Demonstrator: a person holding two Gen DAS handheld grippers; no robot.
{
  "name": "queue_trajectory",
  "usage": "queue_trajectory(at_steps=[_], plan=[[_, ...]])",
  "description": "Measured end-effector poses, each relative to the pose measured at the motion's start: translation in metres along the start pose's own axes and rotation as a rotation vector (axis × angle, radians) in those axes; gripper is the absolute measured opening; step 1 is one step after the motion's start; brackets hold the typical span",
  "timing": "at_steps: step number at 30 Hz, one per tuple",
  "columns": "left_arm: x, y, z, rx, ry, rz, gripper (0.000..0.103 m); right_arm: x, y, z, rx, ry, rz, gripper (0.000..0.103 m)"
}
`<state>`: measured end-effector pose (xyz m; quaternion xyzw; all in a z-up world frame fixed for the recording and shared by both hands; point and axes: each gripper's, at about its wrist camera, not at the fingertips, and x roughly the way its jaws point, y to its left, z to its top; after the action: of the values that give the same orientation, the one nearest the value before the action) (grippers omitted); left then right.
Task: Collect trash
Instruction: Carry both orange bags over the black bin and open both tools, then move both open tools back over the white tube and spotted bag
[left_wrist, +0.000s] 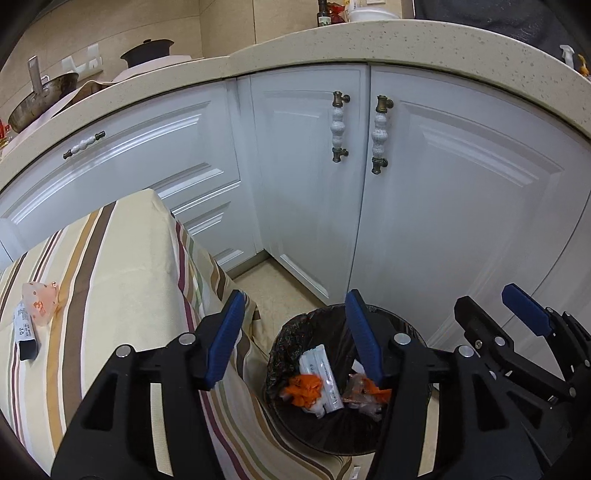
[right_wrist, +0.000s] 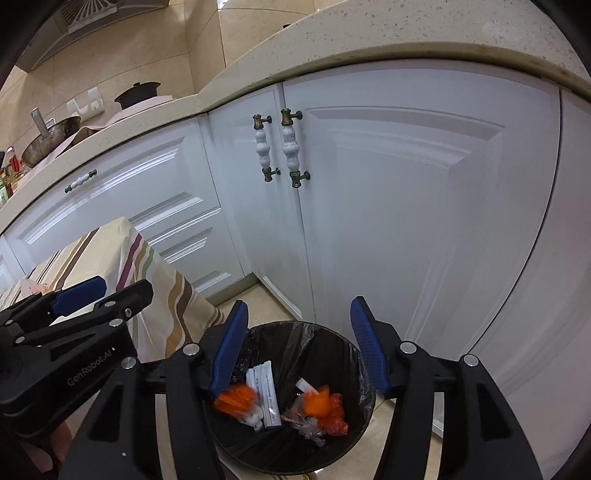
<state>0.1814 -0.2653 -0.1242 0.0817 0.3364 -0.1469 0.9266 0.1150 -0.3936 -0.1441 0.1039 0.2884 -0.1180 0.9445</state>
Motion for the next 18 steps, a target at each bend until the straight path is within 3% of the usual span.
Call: queue_trajectory(at_steps=[9,18], plan=[[-0.034,0.029,0.012,-0.071,-0.042,-0.006,0.066,-0.015,0.013,0.010,-0.012,-0.020,0.019,0.057],[-0.059,0.099,0.008,-0.138,-0.060,0.138,0.071,-0.028,0.065,0.020,-0.066,-0.043,0.112,0.057]])
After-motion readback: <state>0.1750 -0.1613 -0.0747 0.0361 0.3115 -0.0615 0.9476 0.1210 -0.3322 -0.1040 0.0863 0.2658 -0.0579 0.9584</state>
